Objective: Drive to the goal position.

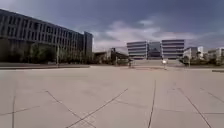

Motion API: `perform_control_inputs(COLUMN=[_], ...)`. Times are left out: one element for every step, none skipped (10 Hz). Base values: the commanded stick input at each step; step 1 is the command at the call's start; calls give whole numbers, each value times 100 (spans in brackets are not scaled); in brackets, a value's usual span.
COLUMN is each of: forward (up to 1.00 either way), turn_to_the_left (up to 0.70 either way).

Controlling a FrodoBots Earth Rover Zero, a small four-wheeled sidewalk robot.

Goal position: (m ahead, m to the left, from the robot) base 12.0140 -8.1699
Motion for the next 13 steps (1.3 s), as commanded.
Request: perform_control_inputs(forward=[100,100,100,100,100,100,100,100,100,100,100,100,100], turn_to_the_left=[-36,-36,-36,-36,-36,-35,-35,-35,-30,-13,-22,-33,-33])
